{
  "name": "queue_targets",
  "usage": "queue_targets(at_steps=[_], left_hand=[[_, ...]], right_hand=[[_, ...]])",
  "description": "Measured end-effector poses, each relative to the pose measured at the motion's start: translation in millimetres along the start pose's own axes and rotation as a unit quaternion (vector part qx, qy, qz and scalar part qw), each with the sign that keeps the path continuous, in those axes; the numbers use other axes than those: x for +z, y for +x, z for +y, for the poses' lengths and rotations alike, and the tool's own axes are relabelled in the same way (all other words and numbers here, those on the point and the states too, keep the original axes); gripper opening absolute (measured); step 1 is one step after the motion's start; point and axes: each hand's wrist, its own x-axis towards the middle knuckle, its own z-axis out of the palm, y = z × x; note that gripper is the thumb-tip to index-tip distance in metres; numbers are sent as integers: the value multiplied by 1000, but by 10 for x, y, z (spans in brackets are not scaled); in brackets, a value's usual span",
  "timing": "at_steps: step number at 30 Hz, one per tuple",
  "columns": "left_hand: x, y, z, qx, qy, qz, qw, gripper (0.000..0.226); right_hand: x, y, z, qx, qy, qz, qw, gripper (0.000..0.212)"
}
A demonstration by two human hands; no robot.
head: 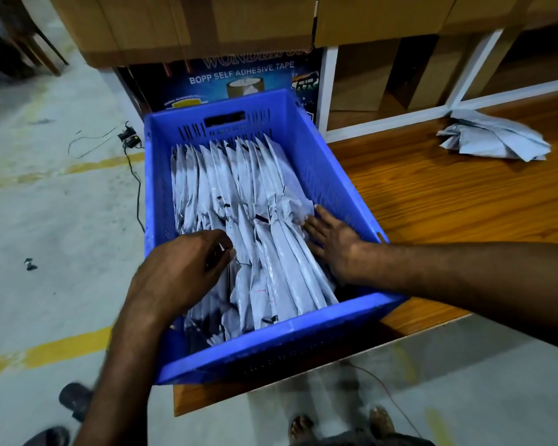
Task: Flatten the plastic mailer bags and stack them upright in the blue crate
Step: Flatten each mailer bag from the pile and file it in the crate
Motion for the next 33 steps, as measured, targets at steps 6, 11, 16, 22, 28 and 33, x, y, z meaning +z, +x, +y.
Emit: queue_targets(at_steps=[6,11,16,22,28,33], left_hand=[[-31,-12,20,-2,-11,12,1000,19],[-90,-110,124,-5,-49,44,998,16],[46,-229,758,15,-80,71,994,18],[270,-103,1594,-31,-133,209,968,17],[548,385,2906,32,-112,285,951,16],[1031,1071,3867,71,-155,249,953,15]], right_hand=[[-189,-283,323,-5,126,40,991,78],[-33,-653,658,32,193,300,934,25],[302,-863,634,103,297,450,836,22],[992,-1009,423,159,457,579,656,23],[2152,-905,571,102,502,532,675,25],[3227,-841,908,125,586,474,645,30]])
